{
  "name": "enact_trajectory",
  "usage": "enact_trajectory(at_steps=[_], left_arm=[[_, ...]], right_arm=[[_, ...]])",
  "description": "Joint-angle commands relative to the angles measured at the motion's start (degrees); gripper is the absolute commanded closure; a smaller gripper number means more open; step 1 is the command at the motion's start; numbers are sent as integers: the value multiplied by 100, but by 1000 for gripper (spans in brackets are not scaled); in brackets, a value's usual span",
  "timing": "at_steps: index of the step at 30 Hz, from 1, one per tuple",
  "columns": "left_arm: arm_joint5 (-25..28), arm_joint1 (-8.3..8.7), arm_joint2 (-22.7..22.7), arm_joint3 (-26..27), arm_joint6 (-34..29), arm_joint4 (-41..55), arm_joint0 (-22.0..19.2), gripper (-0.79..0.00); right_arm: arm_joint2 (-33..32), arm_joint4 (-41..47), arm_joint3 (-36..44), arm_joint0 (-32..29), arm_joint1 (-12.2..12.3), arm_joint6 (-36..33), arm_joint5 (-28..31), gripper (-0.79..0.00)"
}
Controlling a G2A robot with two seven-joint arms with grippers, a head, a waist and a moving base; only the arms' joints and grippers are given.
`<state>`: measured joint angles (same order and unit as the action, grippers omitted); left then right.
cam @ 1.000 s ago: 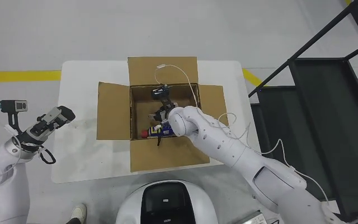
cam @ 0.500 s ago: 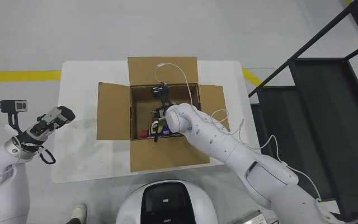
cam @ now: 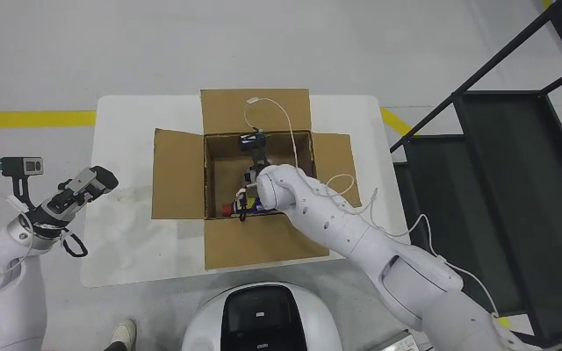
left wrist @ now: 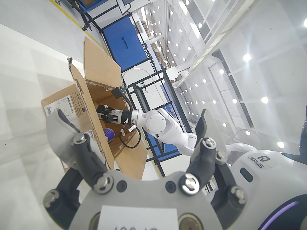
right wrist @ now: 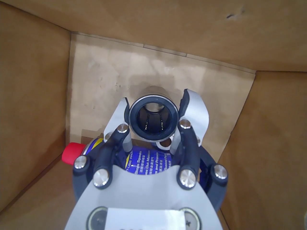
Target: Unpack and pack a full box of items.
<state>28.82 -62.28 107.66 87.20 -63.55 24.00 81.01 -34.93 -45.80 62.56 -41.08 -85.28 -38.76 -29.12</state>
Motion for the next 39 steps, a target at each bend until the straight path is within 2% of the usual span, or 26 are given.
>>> enact_trajectory(at_steps=[1, 7, 14, 24, 31, 39], left_arm=[[0, 0, 0, 0, 0, 0, 0, -785], [0, 0, 0, 0, 0, 0, 0, -785], [0, 0, 0, 0, 0, 0, 0, -785], [0, 0, 0, 0, 0, 0, 0, -785], [0, 0, 0, 0, 0, 0, 0, -785], [0, 0, 0, 0, 0, 0, 0, -785]], right_arm=[[-104, -150, 283, -95, 62, -98, -38, 0], [-635, -780, 1502, -573, 379, -715, 27, 0], [-1462, -1435, 2968, -1254, 760, -1719, 594, 0], [-2836, -1874, 4751, -2003, 1102, -2738, 1270, 0], [-3982, -1743, 5293, -2468, 1248, -2875, 1474, 0], [-5070, -1643, 5259, -3052, 1360, -2578, 1593, 0]])
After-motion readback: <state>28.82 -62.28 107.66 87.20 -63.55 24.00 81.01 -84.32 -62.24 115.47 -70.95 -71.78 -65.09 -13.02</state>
